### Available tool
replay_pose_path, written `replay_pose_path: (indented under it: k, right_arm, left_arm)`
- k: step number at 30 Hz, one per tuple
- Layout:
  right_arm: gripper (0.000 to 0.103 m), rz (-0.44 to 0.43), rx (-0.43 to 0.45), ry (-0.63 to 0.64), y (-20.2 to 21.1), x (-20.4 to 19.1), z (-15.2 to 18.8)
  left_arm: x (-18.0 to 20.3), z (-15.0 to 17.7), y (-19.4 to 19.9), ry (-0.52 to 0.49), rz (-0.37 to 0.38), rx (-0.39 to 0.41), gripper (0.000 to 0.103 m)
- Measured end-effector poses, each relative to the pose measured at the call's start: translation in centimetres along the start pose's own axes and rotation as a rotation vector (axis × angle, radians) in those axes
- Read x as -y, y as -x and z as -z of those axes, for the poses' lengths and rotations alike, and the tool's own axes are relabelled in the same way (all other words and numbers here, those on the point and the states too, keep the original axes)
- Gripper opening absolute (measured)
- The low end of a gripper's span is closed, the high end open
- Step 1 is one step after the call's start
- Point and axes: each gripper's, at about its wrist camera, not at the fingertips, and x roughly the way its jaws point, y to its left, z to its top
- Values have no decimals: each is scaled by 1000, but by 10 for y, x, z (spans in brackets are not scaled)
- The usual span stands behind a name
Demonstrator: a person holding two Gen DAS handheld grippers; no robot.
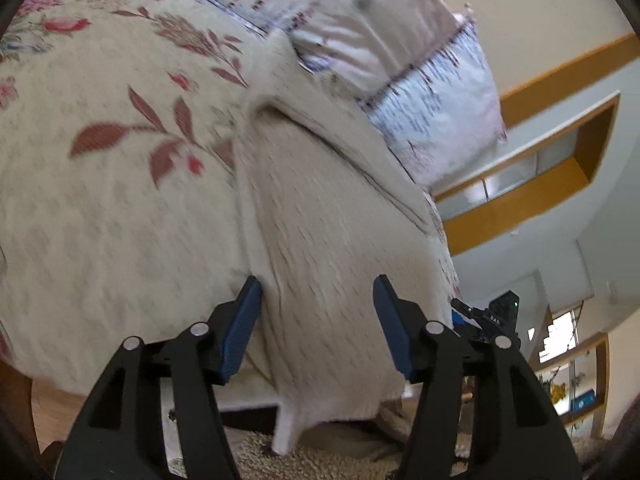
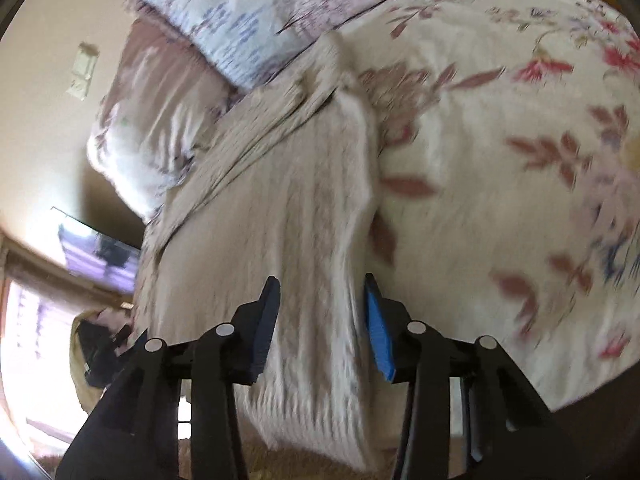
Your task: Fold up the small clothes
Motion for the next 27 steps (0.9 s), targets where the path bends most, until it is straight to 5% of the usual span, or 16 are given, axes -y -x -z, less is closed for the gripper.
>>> replay_pose_path:
  k: [8,12,14,17,27]
  right_arm:
    - [32,-103,-84,53,7,-8,38]
    - [29,-95,-107,109,6,-16,47]
    - [14,-80,-87,134,7,-21,48]
    - [9,-86,10,181,16,-32,44]
    - [8,109,460,445,50,-88,27]
  left_arm:
    - [-1,32,-7,36,121,-99,33]
    - [2,45,-9,8,144,-140,31]
    - [5,46,-11,-7,143,-149,30]
    - [13,45,-15,-49,117,-159,9]
    - [44,-2,8,-204,-18,54,6]
